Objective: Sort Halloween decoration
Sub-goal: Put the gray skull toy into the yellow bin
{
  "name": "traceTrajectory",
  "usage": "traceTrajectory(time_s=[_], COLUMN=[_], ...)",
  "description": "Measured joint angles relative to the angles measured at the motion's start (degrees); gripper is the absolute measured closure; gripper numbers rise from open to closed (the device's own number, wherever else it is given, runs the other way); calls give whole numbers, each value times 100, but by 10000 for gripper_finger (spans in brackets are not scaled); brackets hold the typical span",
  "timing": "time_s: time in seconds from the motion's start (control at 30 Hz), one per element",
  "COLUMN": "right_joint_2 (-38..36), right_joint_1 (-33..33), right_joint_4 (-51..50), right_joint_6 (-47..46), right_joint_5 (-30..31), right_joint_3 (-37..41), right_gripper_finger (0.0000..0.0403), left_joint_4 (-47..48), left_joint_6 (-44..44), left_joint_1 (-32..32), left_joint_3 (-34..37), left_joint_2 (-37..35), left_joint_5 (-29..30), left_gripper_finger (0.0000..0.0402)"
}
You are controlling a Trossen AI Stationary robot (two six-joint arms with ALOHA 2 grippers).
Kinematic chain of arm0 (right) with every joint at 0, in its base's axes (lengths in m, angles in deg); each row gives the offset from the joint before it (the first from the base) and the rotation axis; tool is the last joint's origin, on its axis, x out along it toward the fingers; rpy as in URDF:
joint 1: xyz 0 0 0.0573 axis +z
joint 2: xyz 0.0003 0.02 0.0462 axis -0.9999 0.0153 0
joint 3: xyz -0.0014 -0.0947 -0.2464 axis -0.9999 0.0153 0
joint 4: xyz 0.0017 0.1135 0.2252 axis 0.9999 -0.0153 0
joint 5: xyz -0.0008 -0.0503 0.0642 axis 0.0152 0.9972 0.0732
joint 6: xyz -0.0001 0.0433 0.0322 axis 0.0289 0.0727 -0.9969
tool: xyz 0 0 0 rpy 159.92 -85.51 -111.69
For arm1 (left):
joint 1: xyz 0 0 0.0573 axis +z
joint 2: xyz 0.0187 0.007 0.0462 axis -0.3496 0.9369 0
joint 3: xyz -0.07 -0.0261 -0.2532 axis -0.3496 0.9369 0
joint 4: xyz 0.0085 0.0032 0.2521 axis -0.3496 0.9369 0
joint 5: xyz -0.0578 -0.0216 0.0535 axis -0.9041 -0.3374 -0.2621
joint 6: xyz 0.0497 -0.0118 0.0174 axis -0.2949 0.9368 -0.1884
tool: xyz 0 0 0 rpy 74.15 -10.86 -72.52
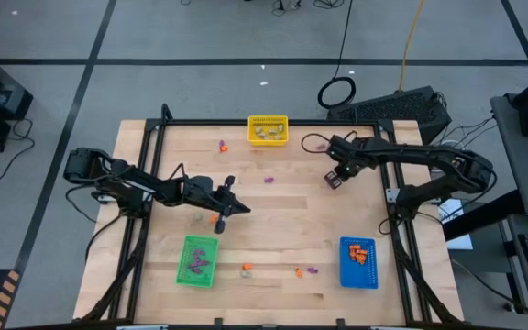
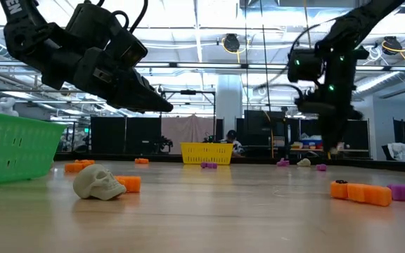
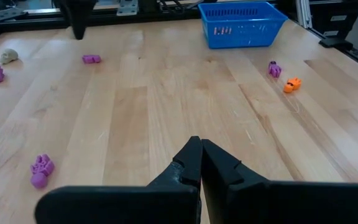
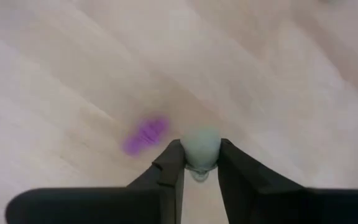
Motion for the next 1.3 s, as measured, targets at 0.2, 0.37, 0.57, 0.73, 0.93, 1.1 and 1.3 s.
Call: traceTrajectory(time_s=[0.2, 0.37, 0.57, 0.73, 0.93, 1.1, 1.3], right_joint_2=[13, 190, 902, 1798, 3001, 3816, 4504], right_joint_1=[228, 265, 132, -51, -272, -445, -617], right_joint_4=[905, 1502, 1888, 1876, 1670, 1273, 1121], right_joint_6=[349, 424, 794, 1133, 1533, 1754, 1775], right_joint_5=[-359, -250, -229, 42, -124, -295, -344], right_joint_3=[-253, -623, -1478, -2586, -3984, -4920, -5601], right_gripper_finger=[342, 342, 342, 342, 342, 342, 342], left_joint_4=[-2, -4, -30, -99, -113, -116, -103], left_joint_6=[0, -2, -39, -37, -33, -31, 9], left_joint_1=[0, 0, 0, 0, 0, 0, 0], left_joint_3=[0, 0, 0, -2, -2, -2, -2], left_joint_2=[2, 2, 2, 2, 2, 2, 2], left_joint_5=[0, 0, 0, 0, 0, 0, 0], left_gripper_finger=[393, 393, 393, 393, 393, 393, 393])
